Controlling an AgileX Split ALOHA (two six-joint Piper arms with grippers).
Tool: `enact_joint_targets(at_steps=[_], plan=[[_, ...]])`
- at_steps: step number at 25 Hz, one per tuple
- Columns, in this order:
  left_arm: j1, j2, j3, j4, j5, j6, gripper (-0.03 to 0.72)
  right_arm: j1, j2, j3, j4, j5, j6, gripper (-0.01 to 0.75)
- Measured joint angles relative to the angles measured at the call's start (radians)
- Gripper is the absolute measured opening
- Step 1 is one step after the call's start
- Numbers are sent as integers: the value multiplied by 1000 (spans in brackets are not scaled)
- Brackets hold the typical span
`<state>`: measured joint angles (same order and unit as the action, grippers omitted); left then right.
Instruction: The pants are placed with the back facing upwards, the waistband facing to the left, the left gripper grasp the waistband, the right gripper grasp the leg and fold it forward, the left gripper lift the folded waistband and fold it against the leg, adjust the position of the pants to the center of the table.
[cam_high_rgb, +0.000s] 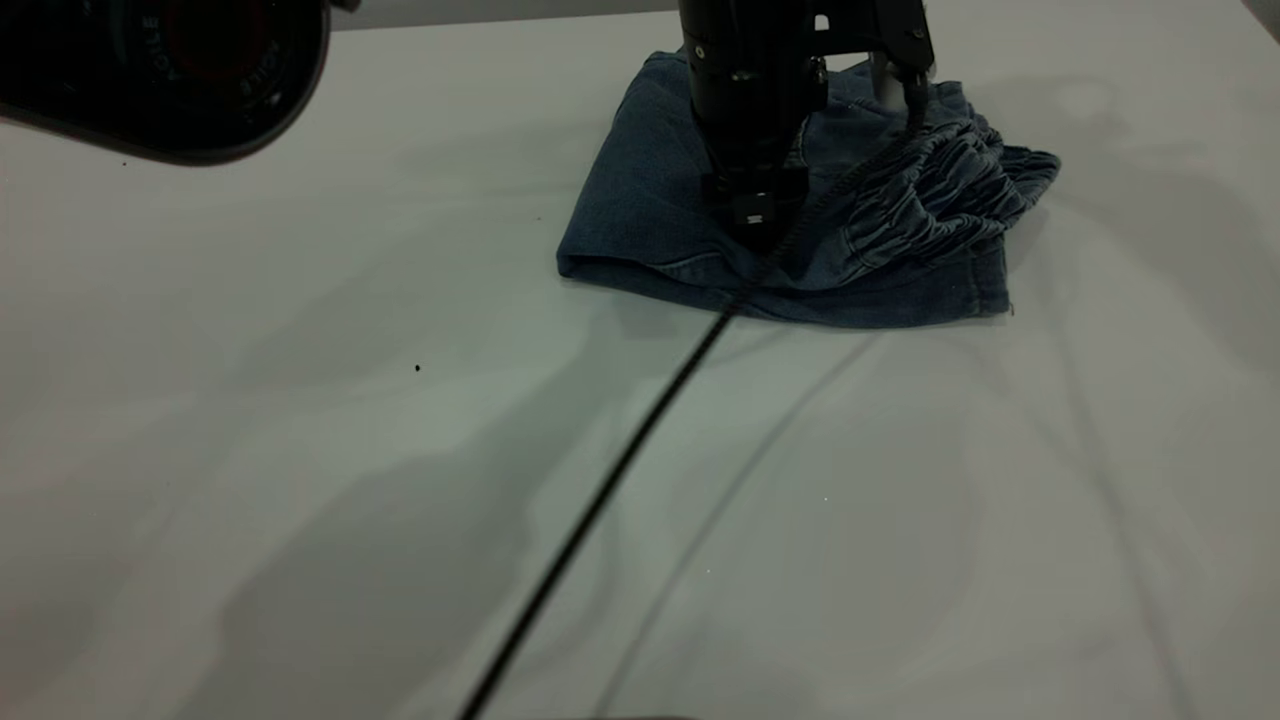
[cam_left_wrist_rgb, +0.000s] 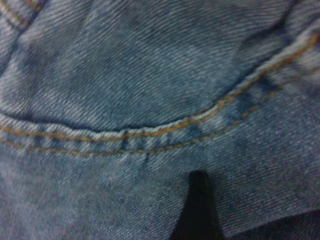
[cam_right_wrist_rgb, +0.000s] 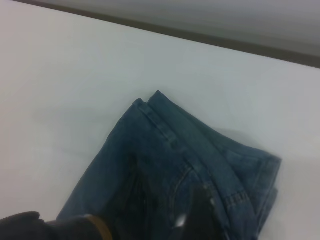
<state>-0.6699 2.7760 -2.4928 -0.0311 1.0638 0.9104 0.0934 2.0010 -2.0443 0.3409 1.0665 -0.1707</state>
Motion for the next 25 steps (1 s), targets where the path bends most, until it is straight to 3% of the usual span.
enact_joint_targets(at_steps=[9,19,25], plan=[[1,17,-9,12,-13,-255,540,0,0,0,3,2,-4,458],[-3,23,-21,108,-10,-802,541,0,0,0,4,4,-4,458],[-5,35,-62,131,29,-861,541,0,-2,0,4,5,-13,458]])
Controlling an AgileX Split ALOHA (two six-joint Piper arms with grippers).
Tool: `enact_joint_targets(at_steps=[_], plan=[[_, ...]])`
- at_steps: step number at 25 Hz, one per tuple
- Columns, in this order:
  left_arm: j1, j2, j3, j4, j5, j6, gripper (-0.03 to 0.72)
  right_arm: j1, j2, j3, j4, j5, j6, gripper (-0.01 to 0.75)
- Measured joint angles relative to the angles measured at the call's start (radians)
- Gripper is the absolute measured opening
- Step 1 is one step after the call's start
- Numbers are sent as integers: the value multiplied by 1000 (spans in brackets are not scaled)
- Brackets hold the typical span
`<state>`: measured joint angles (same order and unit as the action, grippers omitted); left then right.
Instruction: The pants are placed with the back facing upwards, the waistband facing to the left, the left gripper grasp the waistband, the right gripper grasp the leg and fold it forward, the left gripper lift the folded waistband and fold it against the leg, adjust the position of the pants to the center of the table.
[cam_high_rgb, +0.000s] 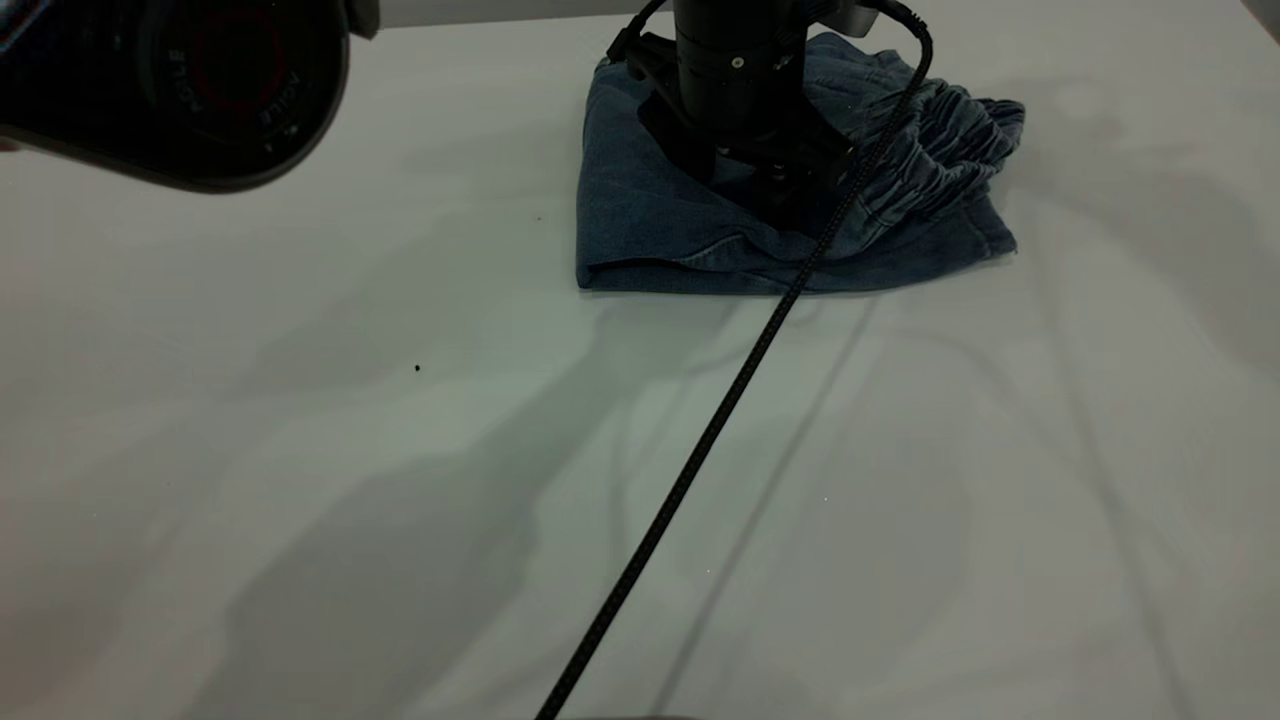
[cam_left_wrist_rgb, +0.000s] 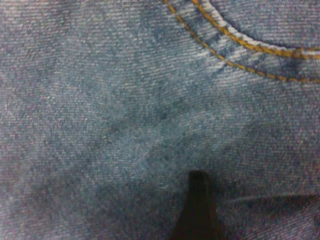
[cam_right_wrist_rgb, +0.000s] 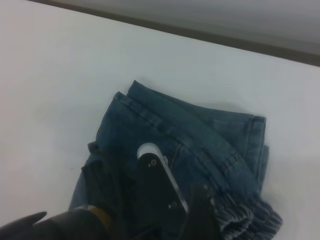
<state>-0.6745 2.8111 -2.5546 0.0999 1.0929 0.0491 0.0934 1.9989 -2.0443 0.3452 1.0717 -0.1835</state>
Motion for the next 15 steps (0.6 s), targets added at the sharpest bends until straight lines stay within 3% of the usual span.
enact_joint_targets(at_steps=[3,7,15], plan=[[0,19,-86,16,79,0,541,0,-24,0,0,3,-10,458],[0,13,-232,31,79,0,541,0,-107,0,0,18,-15,458],[0,-133,-254,32,79,3,541,0,-327,0,0,144,-15,458]])
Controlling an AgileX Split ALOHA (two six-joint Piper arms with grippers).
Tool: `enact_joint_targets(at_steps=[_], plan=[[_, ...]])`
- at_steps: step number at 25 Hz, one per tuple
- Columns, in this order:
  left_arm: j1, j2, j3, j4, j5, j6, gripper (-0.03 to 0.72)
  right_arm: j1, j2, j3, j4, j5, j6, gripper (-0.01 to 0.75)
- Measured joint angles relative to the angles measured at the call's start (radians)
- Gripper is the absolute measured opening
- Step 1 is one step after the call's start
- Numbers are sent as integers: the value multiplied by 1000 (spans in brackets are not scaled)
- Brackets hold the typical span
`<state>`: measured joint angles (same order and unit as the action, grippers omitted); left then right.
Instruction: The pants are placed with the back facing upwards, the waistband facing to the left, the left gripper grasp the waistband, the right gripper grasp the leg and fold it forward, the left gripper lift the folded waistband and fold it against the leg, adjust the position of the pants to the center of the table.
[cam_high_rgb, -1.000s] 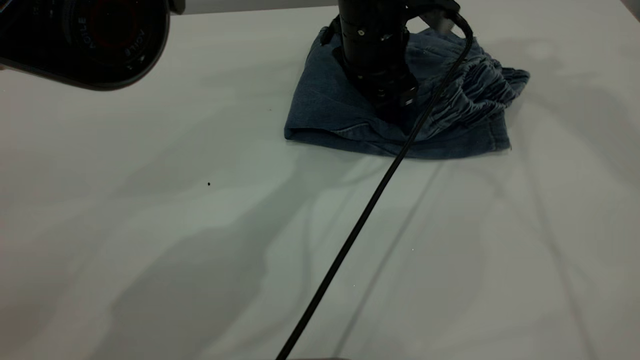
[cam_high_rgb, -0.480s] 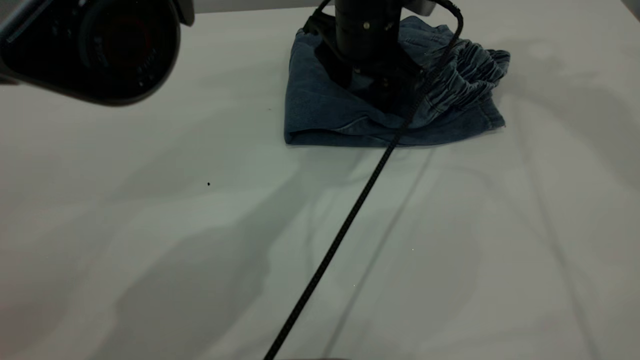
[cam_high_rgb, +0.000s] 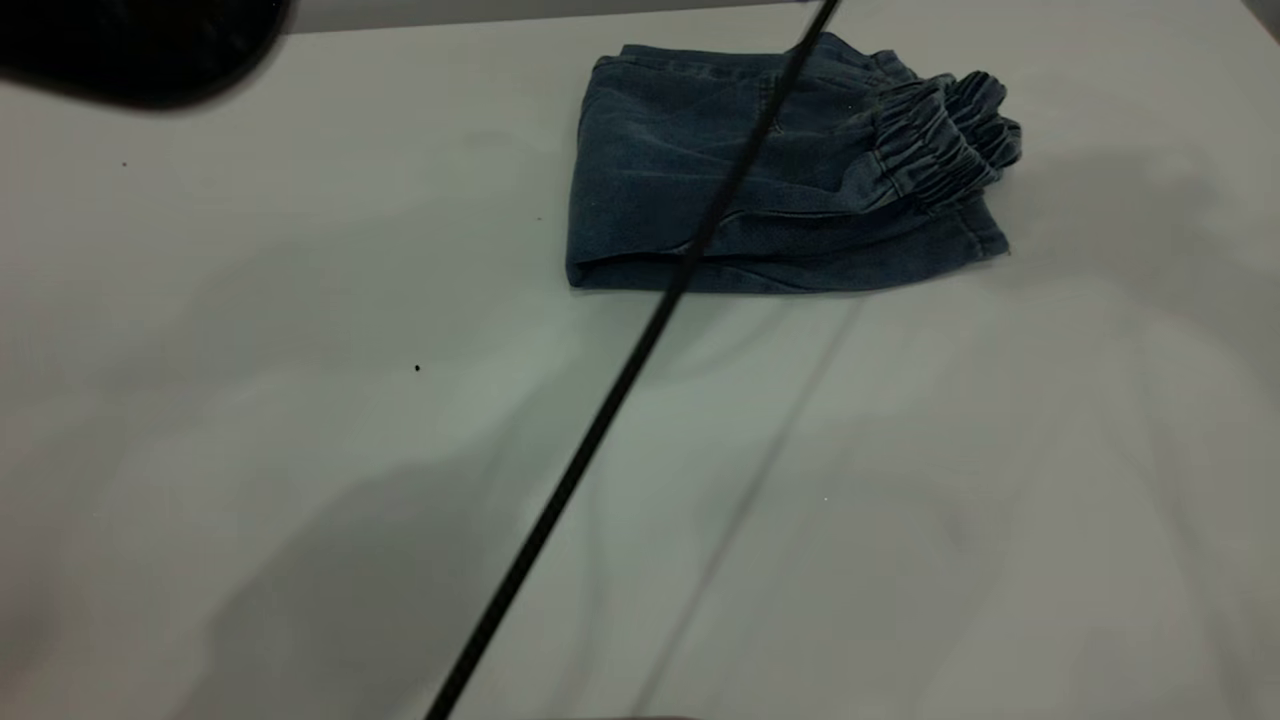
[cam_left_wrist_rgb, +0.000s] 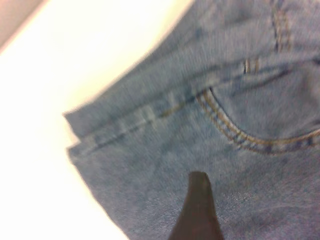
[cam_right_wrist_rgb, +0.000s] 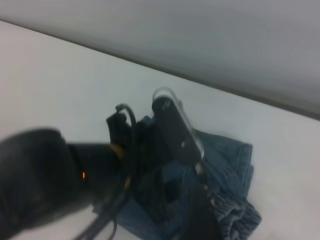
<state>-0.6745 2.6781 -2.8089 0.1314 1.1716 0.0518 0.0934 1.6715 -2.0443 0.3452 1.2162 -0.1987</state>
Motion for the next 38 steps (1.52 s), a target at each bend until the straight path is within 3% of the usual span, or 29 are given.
enact_joint_targets(at_steps=[6,18,26,38], plan=[[0,-196,69,-13,0,37,539,0,-159,-5,4,52,7,458],[-1,-719,616,-18,0,120,534,0,-399,26,95,60,57,458],[-1,-1157,940,-18,0,120,534,0,-698,275,110,60,57,458],[-1,-1803,1524,-56,0,111,534,0,-1248,854,93,60,57,458]])
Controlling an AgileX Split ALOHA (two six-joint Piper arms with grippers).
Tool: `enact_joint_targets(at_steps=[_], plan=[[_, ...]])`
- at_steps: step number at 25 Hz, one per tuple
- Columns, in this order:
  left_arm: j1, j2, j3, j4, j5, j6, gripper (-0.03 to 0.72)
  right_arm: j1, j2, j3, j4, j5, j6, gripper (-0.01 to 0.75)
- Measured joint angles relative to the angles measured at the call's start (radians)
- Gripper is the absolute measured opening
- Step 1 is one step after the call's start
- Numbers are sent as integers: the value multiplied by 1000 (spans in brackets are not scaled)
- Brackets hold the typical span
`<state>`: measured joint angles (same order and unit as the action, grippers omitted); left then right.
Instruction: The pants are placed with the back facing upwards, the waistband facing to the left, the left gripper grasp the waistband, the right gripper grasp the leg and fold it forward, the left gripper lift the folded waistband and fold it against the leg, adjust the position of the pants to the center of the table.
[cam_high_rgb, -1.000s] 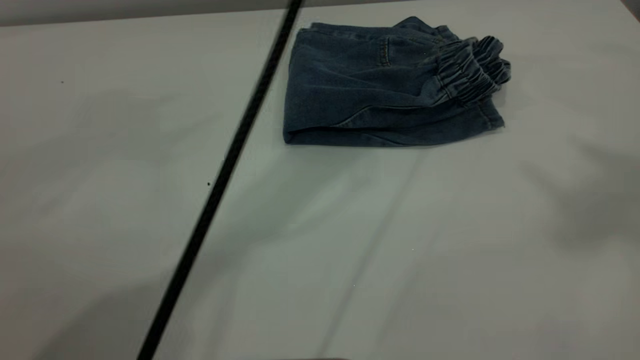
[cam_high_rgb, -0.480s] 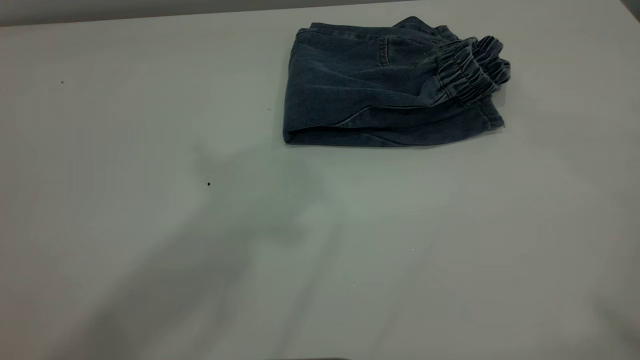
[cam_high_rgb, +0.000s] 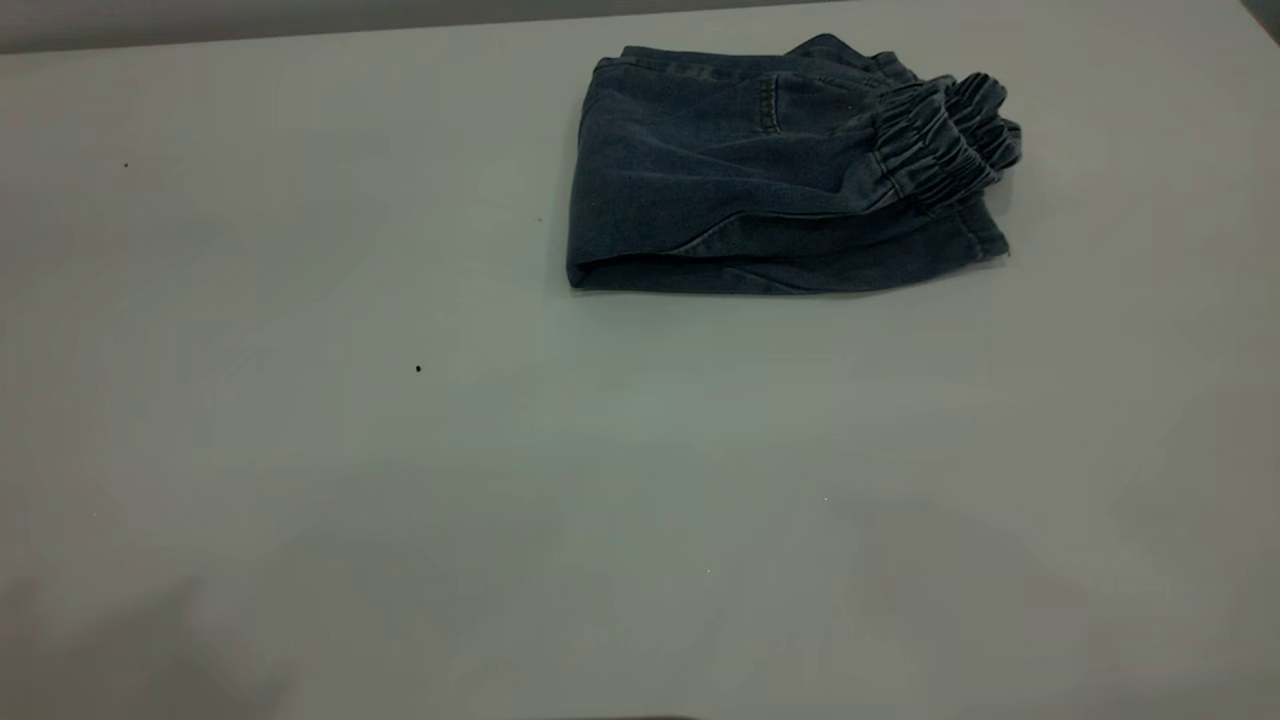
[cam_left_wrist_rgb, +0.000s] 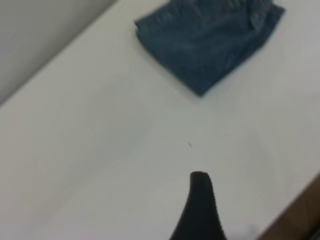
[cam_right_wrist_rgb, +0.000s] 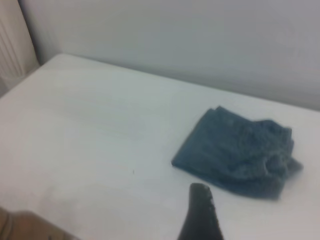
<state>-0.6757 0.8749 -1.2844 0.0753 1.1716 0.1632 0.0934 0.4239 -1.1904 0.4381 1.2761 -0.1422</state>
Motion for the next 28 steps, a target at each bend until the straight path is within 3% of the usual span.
enact_joint_targets(at_steps=[9,19,28], plan=[[0,-405,346,-60,0,-3,534,0,-315,352,-114,-7,-1,458],[0,-645,563,-63,0,-17,534,0,-435,656,-235,-83,-4,458],[0,-666,720,-64,0,-112,534,0,-435,715,-244,-127,-3,458]])
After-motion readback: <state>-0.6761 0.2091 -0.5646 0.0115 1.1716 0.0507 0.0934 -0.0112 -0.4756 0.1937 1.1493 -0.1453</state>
